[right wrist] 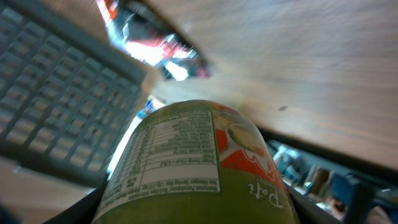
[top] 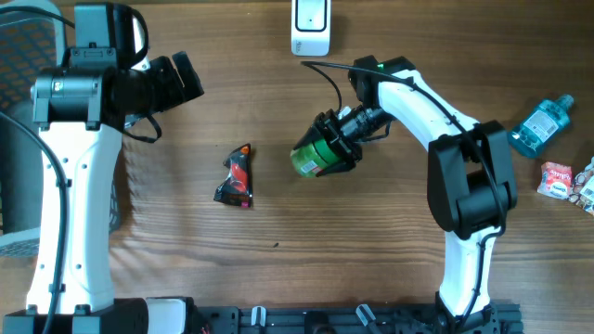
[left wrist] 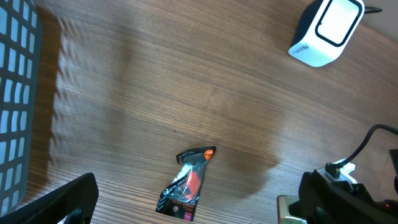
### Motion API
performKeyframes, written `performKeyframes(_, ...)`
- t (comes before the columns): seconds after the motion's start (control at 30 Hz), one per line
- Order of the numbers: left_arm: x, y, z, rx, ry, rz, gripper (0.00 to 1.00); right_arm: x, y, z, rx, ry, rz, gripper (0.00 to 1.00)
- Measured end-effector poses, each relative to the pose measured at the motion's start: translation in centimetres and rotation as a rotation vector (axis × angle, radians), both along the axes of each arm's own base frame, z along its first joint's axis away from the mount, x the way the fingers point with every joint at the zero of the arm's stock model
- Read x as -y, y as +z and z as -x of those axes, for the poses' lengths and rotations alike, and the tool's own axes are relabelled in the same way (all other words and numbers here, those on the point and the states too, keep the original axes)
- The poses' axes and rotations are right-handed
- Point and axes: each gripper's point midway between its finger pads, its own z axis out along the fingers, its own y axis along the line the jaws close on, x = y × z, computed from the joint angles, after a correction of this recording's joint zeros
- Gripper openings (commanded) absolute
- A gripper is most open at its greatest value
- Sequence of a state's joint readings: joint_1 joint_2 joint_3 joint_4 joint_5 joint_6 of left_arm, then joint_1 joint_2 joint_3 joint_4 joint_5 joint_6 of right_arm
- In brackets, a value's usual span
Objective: Scan the item barcode
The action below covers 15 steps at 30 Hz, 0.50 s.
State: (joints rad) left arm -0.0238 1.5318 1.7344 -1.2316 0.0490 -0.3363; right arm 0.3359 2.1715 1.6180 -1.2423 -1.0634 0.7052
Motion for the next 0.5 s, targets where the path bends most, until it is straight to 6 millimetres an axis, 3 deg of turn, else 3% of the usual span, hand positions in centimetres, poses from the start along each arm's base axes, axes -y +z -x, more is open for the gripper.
performKeyframes(0.2,0.0,0.0,0.0,0.0,0.0,0.0,1.0,-1.2,2.1,-0.1,-0.049,-0.033,-0.132,0.53)
performKeyframes(0.5,0.0,0.0,0.0,0.0,0.0,0.0,1.0,-1.3,2.5,-0.2,-0.057,-0.038,-0.153,0.52)
